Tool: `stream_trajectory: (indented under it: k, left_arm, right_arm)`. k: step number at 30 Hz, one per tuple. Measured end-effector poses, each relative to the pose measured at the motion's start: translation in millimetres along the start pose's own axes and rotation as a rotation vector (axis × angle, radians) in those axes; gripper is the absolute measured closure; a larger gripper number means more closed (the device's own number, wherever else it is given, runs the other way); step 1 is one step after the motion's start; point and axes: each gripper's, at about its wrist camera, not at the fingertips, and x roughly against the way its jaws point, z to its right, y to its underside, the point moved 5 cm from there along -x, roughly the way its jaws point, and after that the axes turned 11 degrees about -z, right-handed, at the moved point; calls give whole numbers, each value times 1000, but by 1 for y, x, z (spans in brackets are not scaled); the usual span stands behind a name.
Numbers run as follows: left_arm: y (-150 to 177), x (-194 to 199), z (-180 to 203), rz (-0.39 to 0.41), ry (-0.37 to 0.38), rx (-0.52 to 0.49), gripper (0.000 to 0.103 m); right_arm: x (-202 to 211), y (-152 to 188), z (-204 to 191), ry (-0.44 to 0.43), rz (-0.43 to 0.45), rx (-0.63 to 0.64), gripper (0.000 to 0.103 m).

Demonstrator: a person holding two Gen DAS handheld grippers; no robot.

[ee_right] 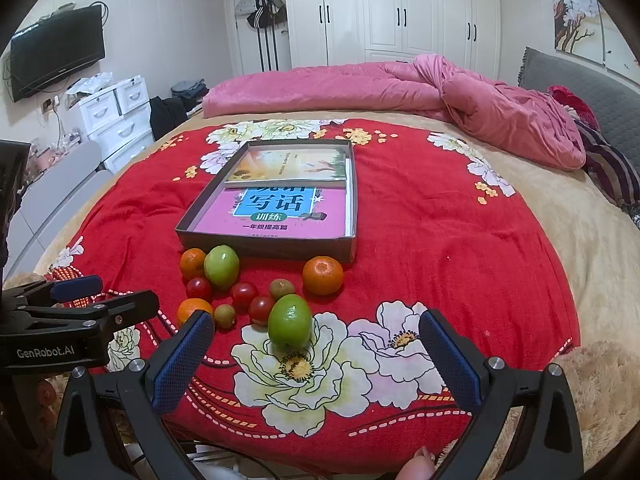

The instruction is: Organize fruits

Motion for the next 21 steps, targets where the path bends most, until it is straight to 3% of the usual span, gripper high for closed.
stream_trajectory:
  k: [21]
  left_arm:
    - [-1, -15, -5, -40, 17, 17, 6]
  right_arm:
    - [-17, 0, 0, 0, -48, -11, 0]
